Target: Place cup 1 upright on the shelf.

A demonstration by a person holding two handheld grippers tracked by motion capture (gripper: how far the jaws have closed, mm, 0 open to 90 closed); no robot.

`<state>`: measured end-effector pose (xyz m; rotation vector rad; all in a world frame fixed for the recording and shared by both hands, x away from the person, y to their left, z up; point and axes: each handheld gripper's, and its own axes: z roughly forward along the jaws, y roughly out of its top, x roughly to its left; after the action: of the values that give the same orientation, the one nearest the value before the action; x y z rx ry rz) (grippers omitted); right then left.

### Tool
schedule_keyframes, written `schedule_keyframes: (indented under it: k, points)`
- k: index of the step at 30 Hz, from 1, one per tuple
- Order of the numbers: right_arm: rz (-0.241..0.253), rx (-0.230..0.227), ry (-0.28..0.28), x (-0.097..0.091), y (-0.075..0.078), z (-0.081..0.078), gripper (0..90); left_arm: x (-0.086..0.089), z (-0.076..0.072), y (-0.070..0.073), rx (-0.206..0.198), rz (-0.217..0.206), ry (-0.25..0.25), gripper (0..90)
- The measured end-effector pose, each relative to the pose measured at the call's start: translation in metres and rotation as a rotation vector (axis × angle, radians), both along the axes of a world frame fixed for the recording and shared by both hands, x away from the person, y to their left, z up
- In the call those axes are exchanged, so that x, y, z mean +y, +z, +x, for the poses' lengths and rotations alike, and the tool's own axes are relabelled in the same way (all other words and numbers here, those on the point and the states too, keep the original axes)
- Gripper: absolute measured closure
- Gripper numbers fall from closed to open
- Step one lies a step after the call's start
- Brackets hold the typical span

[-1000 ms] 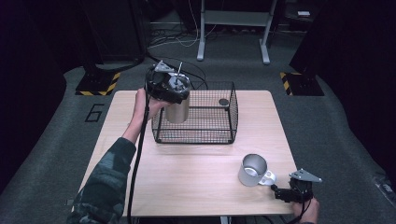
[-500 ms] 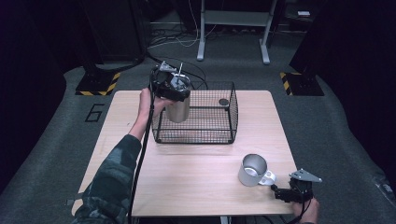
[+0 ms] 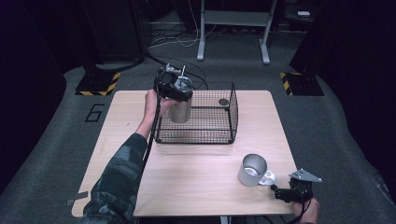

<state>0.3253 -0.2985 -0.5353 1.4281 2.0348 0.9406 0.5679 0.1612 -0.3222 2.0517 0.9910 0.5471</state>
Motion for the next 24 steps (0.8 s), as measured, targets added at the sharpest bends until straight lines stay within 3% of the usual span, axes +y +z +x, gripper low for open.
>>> schedule_keyframes:
  k: [8, 10, 24]
  points:
    - [-0.006, -0.001, 0.005, -0.001, 0.000, 0.000, 0.4, 0.000, 0.009, -0.016, 0.020, 0.016, 0.043, 3.7]
    - [-0.001, 0.000, 0.003, 0.000, 0.000, 0.000, 0.4, 0.001, 0.011, -0.020, 0.023, -0.003, 0.058, 3.6]
    - [-0.005, -0.001, 0.003, 0.000, 0.000, 0.000, 0.4, 0.004, 0.021, -0.049, 0.035, -0.021, 0.126, 3.6]
